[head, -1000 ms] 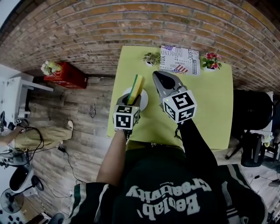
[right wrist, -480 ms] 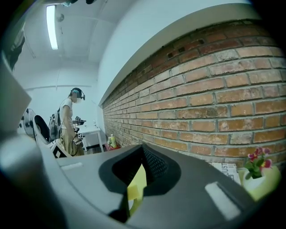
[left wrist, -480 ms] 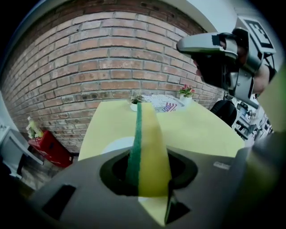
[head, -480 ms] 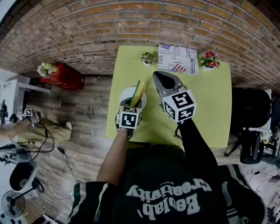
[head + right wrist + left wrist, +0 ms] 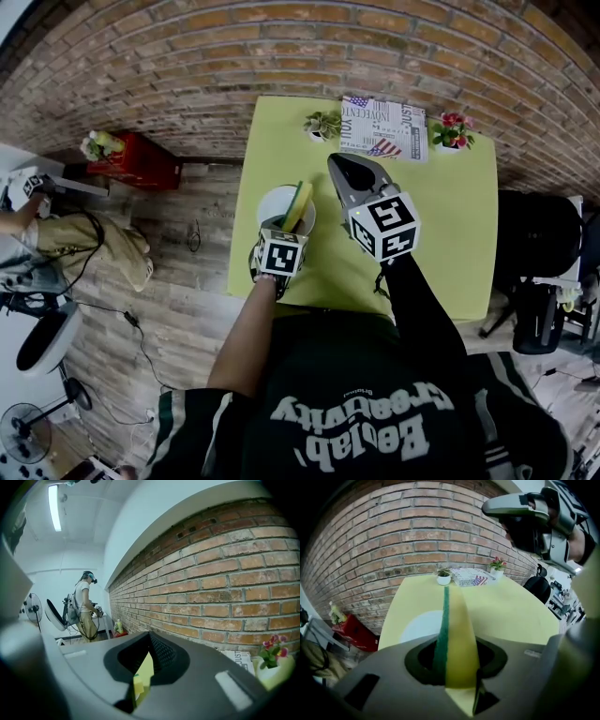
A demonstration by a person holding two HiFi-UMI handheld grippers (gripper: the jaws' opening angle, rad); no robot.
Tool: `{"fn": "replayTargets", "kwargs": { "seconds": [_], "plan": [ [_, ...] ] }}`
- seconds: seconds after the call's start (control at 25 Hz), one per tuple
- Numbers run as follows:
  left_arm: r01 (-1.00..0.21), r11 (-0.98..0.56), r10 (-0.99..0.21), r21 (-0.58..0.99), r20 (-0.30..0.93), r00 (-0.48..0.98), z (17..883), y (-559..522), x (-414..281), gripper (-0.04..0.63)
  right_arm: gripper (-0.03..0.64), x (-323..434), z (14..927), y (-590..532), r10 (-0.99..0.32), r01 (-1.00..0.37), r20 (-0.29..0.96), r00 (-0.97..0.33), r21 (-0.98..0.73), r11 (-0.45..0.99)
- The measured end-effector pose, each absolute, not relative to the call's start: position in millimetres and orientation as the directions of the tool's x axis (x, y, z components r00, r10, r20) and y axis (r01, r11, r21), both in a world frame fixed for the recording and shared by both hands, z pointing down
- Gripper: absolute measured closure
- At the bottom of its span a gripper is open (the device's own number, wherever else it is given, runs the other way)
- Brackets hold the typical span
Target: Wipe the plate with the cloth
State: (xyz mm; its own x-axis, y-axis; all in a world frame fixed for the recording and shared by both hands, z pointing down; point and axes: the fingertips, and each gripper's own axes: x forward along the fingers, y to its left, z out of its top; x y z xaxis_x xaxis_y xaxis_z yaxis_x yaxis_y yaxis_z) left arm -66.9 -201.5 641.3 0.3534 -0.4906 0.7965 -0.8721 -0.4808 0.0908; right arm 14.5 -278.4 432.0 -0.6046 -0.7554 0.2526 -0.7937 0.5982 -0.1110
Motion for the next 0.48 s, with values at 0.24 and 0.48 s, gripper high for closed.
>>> {"fn": "replayTargets", "kwargs": {
  "seconds": [0.24,0.48],
  "plan": [
    [-0.888,-0.450,-0.497,0.094,0.800,0.336,643.0,-203.6,-81.0,0.465,0.604,12.1,432.4,-279.4,-0.750,-0.789,0.256,-0.610,-0.110,0.604],
    [-0.911,-0.404,-0.496,0.087,0.816,0.297,646.4,-201.0,-100.6,0.465,0.604,8.8,432.1,-281.3,-0.744,-0.783,0.255,-0.618,-0.115,0.611]
  ]
}}
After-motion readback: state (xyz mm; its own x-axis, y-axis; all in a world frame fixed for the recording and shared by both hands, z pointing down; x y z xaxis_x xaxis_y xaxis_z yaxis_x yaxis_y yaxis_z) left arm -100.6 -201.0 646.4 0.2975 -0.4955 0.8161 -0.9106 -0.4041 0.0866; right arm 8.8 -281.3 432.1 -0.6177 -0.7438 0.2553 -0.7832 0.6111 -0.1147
